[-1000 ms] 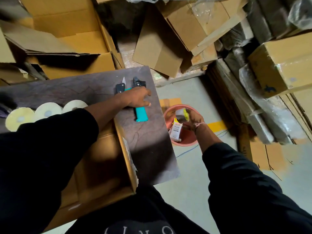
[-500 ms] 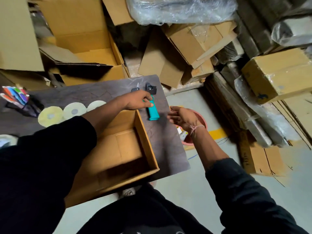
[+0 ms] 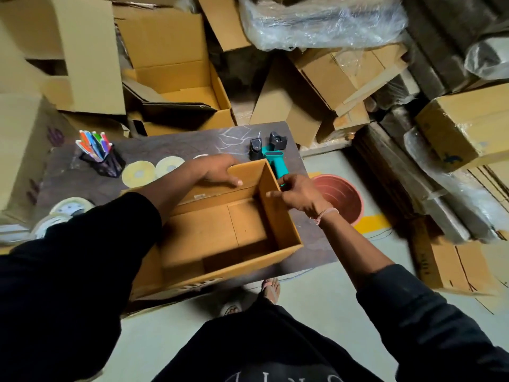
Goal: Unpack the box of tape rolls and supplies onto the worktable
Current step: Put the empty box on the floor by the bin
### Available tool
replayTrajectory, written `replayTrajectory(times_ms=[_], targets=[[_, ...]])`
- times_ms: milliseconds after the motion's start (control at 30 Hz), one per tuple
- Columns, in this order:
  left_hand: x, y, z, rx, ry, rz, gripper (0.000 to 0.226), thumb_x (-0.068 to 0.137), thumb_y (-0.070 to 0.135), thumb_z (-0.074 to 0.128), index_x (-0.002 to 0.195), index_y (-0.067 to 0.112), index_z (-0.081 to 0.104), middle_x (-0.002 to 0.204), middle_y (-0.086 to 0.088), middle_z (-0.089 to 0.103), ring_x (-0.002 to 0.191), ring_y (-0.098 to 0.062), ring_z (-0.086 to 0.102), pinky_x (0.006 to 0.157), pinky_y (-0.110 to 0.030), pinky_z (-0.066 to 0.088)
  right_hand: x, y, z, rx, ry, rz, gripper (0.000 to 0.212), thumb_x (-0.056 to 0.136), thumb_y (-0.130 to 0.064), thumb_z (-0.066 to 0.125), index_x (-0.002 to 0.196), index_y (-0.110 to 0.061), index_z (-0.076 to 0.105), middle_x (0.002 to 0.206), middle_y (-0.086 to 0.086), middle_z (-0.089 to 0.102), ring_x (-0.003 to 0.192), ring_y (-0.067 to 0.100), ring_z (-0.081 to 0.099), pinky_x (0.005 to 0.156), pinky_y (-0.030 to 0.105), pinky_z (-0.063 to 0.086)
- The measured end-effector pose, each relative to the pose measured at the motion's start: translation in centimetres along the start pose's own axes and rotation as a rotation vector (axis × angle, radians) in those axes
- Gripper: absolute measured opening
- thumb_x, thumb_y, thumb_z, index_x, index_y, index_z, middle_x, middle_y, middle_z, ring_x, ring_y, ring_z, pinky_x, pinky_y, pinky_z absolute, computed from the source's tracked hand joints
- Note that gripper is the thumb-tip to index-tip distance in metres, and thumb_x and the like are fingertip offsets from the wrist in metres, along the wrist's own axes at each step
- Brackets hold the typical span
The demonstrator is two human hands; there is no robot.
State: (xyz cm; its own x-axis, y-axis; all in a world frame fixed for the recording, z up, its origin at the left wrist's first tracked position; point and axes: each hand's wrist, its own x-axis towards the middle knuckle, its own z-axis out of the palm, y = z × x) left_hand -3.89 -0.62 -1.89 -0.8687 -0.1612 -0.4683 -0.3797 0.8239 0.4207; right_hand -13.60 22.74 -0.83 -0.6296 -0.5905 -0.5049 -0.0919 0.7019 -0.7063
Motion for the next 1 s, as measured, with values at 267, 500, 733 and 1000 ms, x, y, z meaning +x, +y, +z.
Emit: replayTrajectory(times_ms=[267, 500, 733, 1000], targets=[[-0.7, 1.9, -0.1, 0.065, -0.031, 0.05, 0.045, 0.098, 0.034, 0.065, 0.138, 0.017, 0.054, 0.124, 0.001, 0.061, 0.109, -0.018, 0.056, 0.094, -0.033, 0.043, -0.7, 0.7, 0.4, -0.601, 0.094, -0.038, 0.055, 0.092, -0.038, 0.064, 0.142, -0.019, 0.052, 0.13, 0.008, 0.065, 0.115, 0.029, 0.064, 0.1, 0.04, 0.053], [1.5, 7.0, -0.1, 0.026, 0.053, 0.074, 0.046, 0.095, 0.042, 0.066, 0.132, 0.018, 0.057, 0.123, -0.003, 0.066, 0.109, -0.021, 0.06, 0.096, -0.038, 0.05, -2.0, 3.5, -5.8, -0.673, 0.326, -0.06, 0.026, 0.089, -0.024, 0.066, 0.113, -0.015, 0.065, 0.11, 0.015, 0.069, 0.099, 0.036, 0.067, 0.077, 0.036, 0.051], [5.9, 17.4, 1.1, -0.038, 0.193, 0.04, 0.034, 0.096, 0.031, 0.066, 0.123, 0.011, 0.06, 0.109, -0.004, 0.062, 0.102, -0.024, 0.059, 0.086, -0.033, 0.047, -4.0, 8.5, -14.0, -0.939, 0.729, 0.009, 0.041, 0.089, -0.008, 0.052, 0.13, -0.011, 0.052, 0.135, 0.02, 0.048, 0.13, 0.042, 0.041, 0.112, 0.061, 0.025], [10.2, 27.7, 5.1, -0.241, 0.381, -0.183, 0.022, 0.095, 0.018, 0.058, 0.114, 0.009, 0.065, 0.112, -0.012, 0.066, 0.105, -0.032, 0.065, 0.08, -0.037, 0.05, -7.2, 16.1, -23.9, -0.48, 0.583, 0.231, 0.066, 0.1, -0.012, 0.046, 0.156, -0.005, 0.013, 0.148, 0.029, 0.039, 0.125, 0.045, 0.052, 0.102, 0.052, 0.044]])
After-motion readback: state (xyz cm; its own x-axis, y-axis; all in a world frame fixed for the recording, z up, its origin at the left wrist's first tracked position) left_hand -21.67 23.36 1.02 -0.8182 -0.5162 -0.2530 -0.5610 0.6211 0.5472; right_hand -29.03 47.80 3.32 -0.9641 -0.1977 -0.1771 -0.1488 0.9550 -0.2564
